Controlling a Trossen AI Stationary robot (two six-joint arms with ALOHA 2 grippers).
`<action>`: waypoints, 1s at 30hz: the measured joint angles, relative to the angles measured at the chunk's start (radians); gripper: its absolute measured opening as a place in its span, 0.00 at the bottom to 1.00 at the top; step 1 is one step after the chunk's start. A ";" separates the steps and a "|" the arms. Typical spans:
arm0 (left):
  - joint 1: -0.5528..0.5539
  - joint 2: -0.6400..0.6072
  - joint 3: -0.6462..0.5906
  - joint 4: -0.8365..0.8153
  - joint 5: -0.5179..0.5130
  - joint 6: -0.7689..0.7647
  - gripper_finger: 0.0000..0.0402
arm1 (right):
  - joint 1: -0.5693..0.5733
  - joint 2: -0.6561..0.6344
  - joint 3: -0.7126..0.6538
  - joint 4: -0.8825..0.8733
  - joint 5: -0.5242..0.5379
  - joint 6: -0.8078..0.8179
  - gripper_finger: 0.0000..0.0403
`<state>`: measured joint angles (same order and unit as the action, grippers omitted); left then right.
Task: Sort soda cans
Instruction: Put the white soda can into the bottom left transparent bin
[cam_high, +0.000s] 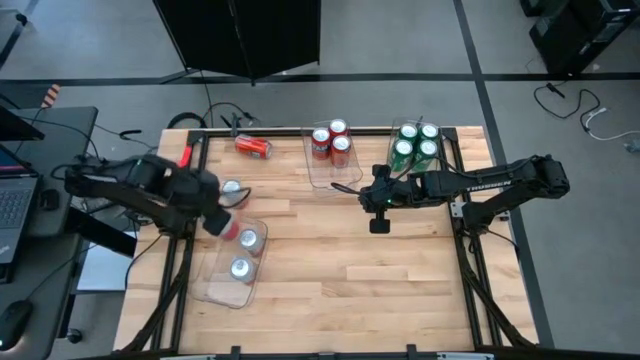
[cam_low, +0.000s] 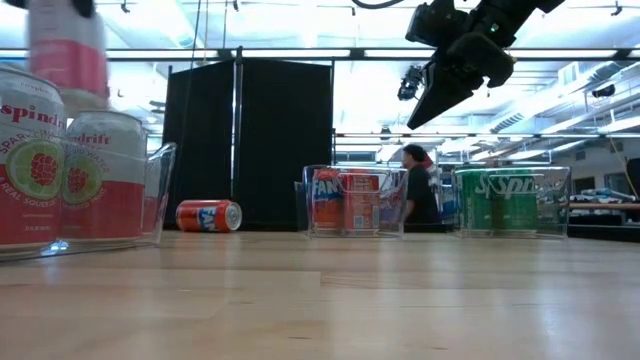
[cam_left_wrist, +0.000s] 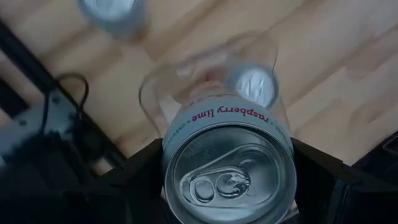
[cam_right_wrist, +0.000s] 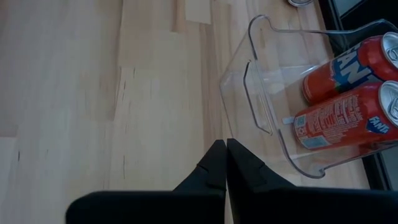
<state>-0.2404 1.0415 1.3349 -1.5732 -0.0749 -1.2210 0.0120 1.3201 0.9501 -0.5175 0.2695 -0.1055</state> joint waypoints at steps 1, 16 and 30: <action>-0.024 -0.007 -0.015 0.001 0.011 -0.033 0.69 | 0.000 0.000 0.000 0.000 0.000 0.000 0.00; -0.354 0.057 -0.200 0.118 0.064 -0.280 0.69 | 0.000 0.000 0.000 0.008 0.000 0.001 0.00; -0.385 0.071 -0.402 0.343 0.069 -0.303 0.69 | 0.000 0.000 0.000 0.008 0.000 0.001 0.00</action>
<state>-0.6250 1.1130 0.9333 -1.2304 -0.0058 -1.5241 0.0120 1.3201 0.9501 -0.5095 0.2699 -0.1049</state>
